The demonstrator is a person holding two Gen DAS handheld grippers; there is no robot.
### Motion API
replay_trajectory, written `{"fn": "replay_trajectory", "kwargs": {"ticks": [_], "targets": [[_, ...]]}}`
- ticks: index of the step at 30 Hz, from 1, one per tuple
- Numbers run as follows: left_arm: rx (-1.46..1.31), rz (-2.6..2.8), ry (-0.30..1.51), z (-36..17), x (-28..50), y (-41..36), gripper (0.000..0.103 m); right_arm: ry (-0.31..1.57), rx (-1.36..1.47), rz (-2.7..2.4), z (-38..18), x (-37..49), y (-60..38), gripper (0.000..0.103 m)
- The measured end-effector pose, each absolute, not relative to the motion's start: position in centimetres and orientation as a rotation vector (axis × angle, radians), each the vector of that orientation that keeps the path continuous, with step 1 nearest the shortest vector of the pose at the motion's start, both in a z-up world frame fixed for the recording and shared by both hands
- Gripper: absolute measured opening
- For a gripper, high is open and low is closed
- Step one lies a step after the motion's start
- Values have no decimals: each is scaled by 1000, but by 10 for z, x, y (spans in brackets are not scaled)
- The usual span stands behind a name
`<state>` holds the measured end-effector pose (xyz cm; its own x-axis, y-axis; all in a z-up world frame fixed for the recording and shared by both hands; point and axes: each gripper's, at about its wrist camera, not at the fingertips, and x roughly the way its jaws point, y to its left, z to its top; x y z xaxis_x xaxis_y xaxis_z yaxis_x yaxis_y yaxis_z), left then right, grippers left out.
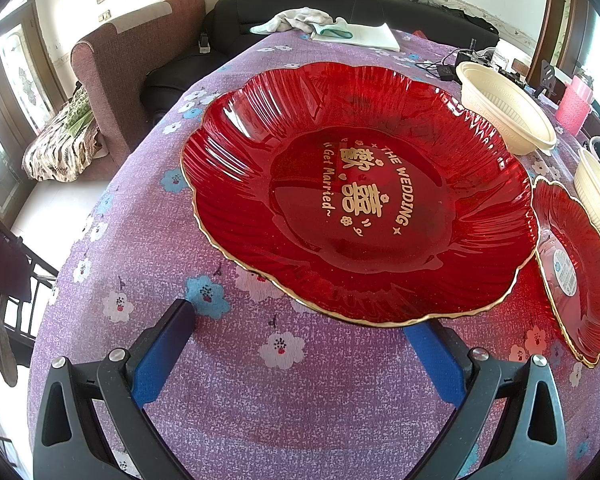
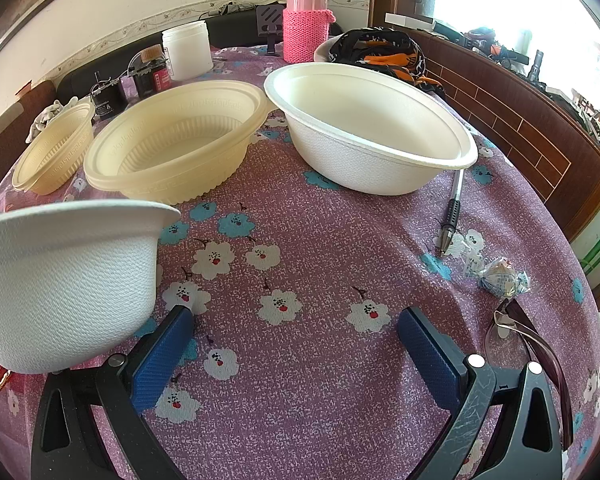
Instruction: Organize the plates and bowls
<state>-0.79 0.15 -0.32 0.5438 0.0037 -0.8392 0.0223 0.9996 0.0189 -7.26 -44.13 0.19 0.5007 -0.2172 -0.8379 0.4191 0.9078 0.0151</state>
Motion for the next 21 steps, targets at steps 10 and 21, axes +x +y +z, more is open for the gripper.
{"fn": "replay_trajectory", "kwargs": {"ticks": [10, 21], "targets": [[29, -11, 996, -3, -8, 1, 103, 974, 229, -389, 2, -73, -441, 102], [8, 26, 996, -2, -2, 0, 103, 972, 232, -393, 2, -72, -441, 102]]}}
